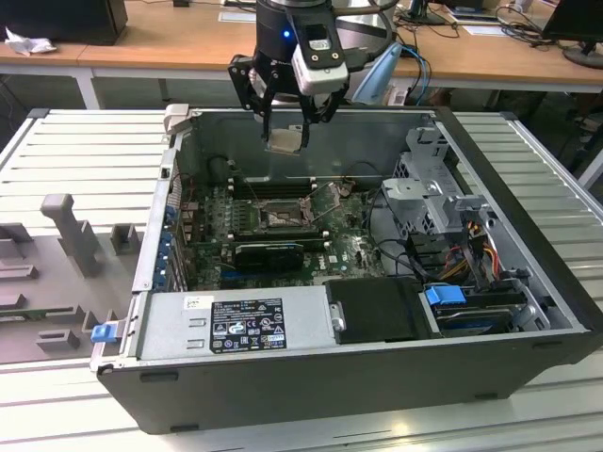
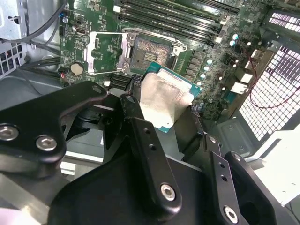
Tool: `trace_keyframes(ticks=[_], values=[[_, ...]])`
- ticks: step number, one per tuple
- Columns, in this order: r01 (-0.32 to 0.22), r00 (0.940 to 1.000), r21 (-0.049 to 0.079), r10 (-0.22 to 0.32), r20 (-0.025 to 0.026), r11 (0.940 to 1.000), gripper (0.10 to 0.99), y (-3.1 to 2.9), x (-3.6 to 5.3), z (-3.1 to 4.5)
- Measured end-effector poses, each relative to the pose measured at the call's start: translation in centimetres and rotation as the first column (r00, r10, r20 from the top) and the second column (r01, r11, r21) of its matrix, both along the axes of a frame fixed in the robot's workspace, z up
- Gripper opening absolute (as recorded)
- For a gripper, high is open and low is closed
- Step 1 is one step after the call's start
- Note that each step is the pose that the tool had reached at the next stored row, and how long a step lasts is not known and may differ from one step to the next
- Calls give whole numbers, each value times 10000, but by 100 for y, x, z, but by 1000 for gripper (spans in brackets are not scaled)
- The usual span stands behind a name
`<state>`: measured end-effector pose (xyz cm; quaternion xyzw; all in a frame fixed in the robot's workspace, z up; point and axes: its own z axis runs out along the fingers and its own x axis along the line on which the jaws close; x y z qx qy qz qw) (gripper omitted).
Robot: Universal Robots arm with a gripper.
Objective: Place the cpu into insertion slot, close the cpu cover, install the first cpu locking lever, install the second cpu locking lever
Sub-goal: 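Place the cpu into insertion slot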
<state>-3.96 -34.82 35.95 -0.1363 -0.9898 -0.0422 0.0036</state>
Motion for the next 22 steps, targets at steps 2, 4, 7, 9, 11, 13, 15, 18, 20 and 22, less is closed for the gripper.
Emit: trace_keyframes(ticks=[2, 4, 7, 9, 11, 13, 15, 18, 20, 22], values=[[91, 10000, -1, -91, 0, 10000, 529, 0, 0, 0], [149, 9999, -1, -149, 0, 9999, 529, 0, 0, 0], [263, 9997, -1, -263, 0, 9997, 529, 0, 0, 0], [357, 9994, -1, -357, 0, 9994, 529, 0, 0, 0], [438, 9990, 0, -438, 0, 9990, 529, 0, 0, 0], [539, 9985, -1, -539, 0, 9985, 529, 0, 0, 0], [619, 9981, -1, -619, 0, 9981, 529, 0, 0, 0], [704, 9975, -1, -704, 0, 9975, 529, 0, 0, 0], [785, 9969, -1, -785, 0, 9969, 529, 0, 0, 0], [841, 9965, 0, -841, 0, 9965, 529, 0, 0, 0]])
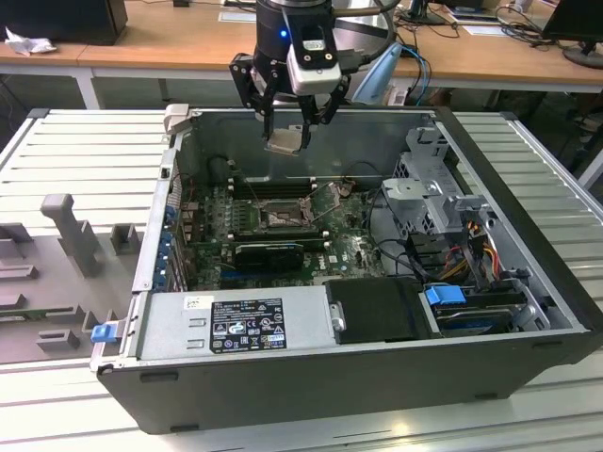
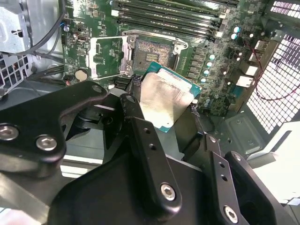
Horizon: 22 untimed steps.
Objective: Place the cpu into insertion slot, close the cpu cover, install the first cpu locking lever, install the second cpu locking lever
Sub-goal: 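Place the cpu into insertion slot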
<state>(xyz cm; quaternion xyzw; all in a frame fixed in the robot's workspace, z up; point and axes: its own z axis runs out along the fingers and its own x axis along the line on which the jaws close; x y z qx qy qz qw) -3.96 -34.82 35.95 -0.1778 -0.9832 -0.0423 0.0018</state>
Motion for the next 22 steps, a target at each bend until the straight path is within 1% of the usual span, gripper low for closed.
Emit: trace_keyframes(ticks=[13, 22], values=[[382, 9993, 0, -382, 0, 9993, 529, 0, 0, 0], [722, 9974, 0, -722, 0, 9974, 529, 0, 0, 0]])
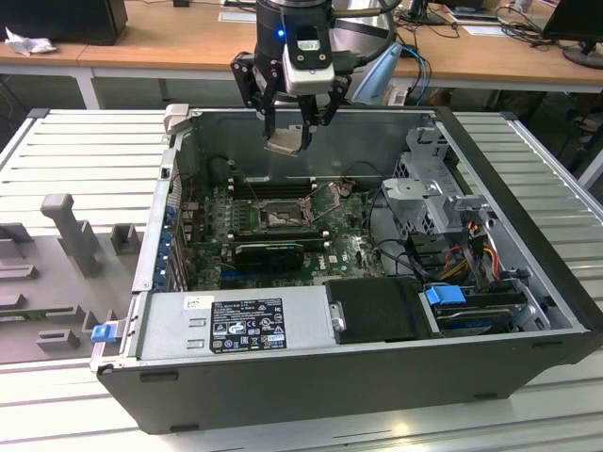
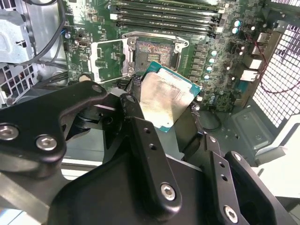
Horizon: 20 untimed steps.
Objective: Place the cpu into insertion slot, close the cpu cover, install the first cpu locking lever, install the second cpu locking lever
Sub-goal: 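Place the cpu into insertion slot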
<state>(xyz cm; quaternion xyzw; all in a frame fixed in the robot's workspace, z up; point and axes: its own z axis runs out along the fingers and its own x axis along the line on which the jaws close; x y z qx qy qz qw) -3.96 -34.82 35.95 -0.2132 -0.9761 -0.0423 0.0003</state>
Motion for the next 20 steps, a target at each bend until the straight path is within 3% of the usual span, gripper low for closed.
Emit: trace_keyframes(ticks=[20], values=[[581, 9983, 0, -581, 0, 9983, 529, 0, 0, 0]])
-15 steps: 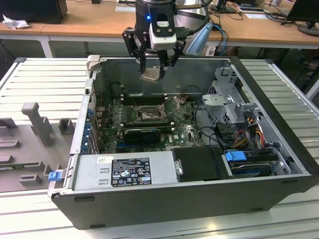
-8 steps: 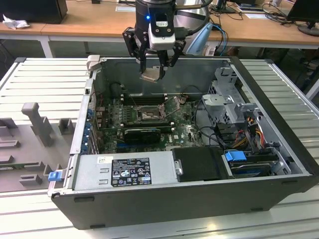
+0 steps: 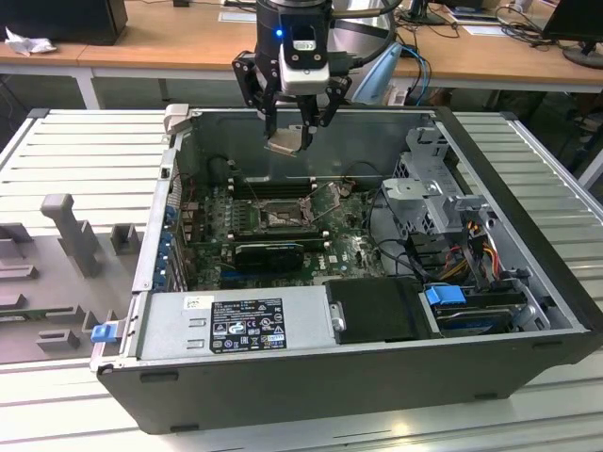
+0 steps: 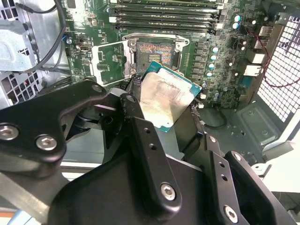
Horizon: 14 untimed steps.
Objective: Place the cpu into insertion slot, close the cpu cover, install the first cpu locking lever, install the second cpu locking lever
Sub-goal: 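Place the cpu into insertion slot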
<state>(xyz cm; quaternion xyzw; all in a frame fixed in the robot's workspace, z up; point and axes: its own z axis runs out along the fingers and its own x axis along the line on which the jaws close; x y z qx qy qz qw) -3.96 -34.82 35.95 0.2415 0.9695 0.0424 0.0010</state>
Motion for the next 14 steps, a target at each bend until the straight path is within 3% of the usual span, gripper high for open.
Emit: trace_keyframes(ticks=[14], values=[[343, 9994, 0, -343, 0, 9994, 529, 0, 0, 0]])
